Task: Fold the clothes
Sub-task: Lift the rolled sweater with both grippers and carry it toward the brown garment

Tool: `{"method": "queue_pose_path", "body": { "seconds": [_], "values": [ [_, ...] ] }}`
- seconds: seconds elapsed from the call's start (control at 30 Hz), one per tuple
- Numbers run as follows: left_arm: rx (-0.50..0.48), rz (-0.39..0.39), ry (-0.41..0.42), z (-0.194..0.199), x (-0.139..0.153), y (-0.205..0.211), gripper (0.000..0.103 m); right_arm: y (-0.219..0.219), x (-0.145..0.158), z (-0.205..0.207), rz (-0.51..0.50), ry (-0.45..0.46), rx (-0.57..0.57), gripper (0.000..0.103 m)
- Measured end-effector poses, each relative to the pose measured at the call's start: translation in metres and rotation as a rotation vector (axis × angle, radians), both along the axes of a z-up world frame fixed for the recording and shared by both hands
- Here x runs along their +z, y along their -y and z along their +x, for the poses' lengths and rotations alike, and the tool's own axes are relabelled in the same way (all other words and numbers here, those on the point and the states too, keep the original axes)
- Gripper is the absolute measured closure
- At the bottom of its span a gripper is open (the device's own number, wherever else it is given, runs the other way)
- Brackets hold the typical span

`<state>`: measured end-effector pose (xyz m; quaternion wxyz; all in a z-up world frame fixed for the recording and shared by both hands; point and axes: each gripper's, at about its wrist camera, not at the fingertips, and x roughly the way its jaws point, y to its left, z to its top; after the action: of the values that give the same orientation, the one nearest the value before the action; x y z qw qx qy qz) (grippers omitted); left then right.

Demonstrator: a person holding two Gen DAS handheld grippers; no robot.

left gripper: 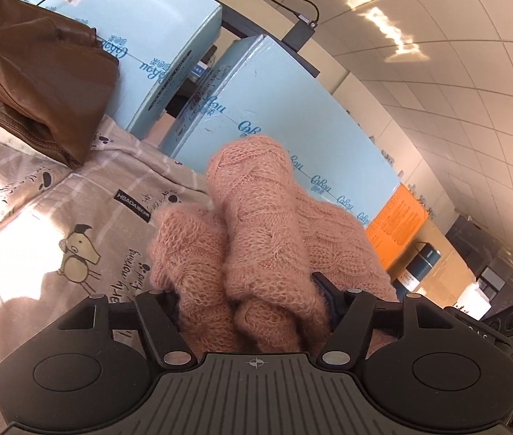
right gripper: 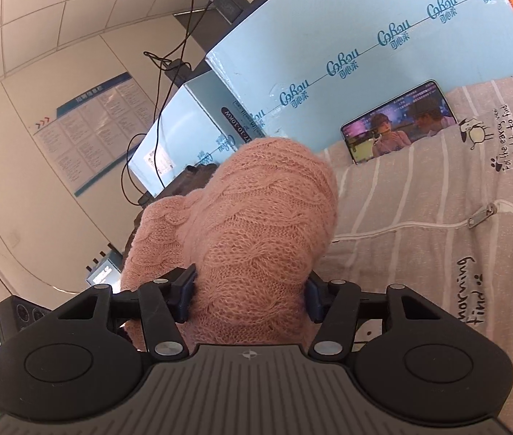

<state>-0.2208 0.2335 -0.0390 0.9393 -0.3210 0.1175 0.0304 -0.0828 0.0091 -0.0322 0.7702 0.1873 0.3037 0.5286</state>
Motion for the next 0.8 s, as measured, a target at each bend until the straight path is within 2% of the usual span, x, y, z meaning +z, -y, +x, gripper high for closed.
{"method": "queue_pose_path", "body": {
  "seconds": [0.13, 0.4, 0.57, 0.8],
  "values": [
    [0.077, 0.012, 0.033, -0.025, 0.008, -0.017, 0.038, -0.027, 0.009, -0.018, -0.013, 0.007, 0.068, 0.050],
    [0.214, 0.247, 0.149, -0.069, 0.050, -0.036, 0.038, -0.087, 0.040, -0.039, 0.041, 0.005, 0.161, 0.050],
    [0.273, 0.231, 0.254, -0.088, 0.071, -0.065, 0.038, -0.128, 0.068, -0.049, 0.089, 0.067, 0.206, 0.050],
    [0.371, 0.380, 0.345, -0.094, 0.114, -0.094, 0.038, -0.190, 0.109, -0.047, 0.173, 0.131, 0.257, 0.049]
  ]
}}
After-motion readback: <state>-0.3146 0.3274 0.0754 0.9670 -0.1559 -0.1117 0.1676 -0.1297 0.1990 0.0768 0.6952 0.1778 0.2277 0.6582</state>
